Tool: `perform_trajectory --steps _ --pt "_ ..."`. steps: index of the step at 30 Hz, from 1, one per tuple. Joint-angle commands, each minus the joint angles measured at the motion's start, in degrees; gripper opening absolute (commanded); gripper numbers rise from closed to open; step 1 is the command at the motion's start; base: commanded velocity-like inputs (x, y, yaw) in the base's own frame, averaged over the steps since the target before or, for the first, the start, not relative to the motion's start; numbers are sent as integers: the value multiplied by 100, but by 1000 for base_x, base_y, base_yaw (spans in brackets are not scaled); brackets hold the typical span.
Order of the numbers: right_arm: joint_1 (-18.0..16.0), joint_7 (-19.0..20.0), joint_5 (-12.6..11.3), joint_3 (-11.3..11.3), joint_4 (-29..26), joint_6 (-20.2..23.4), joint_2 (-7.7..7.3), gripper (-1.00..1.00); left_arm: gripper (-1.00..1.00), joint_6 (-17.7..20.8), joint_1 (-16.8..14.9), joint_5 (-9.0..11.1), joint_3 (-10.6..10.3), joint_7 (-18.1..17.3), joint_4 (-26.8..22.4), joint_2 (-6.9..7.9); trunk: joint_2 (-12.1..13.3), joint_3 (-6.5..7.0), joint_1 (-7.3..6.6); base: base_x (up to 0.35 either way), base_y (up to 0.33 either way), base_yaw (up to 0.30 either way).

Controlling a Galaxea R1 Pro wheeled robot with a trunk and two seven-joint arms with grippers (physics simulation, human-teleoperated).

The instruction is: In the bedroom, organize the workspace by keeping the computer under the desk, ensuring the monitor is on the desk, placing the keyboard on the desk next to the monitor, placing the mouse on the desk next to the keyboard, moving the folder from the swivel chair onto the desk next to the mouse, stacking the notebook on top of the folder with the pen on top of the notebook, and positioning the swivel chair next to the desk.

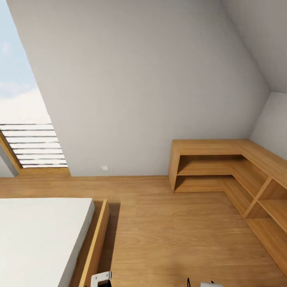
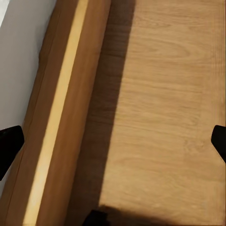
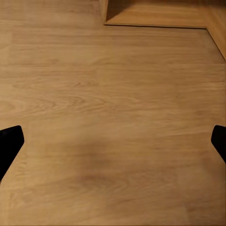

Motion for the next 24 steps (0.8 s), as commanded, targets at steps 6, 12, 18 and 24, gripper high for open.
perform_trajectory --steps 6,12,18,24 --pt "-6 -36 -24 50 3 -9 1 100 100 -21 -7 30 -48 -17 -15 15 -8 -9 5 325 0 0" --pt "-6 -36 -24 50 3 -9 1 100 100 -21 -7 31 -48 -24 -15 17 -8 -9 5 325 0 0" --pt "-6 -36 -24 50 3 -9 1 100 100 -21 -7 31 -48 -25 -15 19 -8 -9 5 325 0 0" --pt "-5 -36 -24 50 3 -9 8 100 100 -21 -7 31 -48 -25 -15 25 -8 -9 5 325 0 0"
